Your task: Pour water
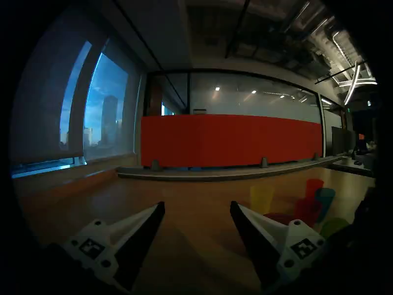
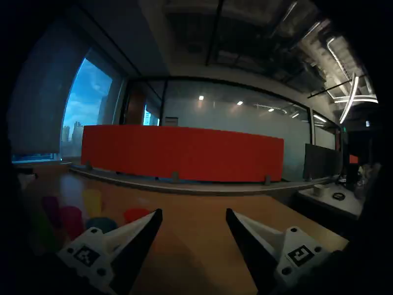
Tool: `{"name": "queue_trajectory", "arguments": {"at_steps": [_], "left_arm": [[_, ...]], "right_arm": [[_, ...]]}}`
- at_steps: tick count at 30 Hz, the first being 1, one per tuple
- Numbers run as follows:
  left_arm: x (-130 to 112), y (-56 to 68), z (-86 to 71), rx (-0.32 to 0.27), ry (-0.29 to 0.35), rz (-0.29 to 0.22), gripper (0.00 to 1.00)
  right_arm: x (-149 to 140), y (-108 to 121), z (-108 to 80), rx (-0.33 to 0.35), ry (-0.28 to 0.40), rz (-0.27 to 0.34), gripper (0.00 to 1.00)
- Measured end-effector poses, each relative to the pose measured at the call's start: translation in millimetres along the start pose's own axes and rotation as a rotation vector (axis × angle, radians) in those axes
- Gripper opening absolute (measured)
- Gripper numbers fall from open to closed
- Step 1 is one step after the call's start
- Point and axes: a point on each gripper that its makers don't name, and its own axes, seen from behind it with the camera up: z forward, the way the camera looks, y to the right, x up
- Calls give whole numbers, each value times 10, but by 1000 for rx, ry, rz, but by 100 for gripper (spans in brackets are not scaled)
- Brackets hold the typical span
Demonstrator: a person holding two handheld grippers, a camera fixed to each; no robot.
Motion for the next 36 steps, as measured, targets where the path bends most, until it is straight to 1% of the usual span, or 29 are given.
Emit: {"name": "queue_trajectory", "arguments": {"at_steps": [2,5,12,26,36], "left_arm": [[1,2,2,0,0,0,99],[2,2,4,0,0,0,99],[4,1,0,0,0,0,99],[8,-1,1,0,0,0,99],[5,-3,2,0,0,0,99]], "right_arm": [[6,-18,5,2,16,4,100],[-43,-28,19,5,22,13,100],[-225,19,51,2,-9,20,100],[-360,-2,111,3,-29,51,100],[-355,34,109,2,-25,75,100]]}}
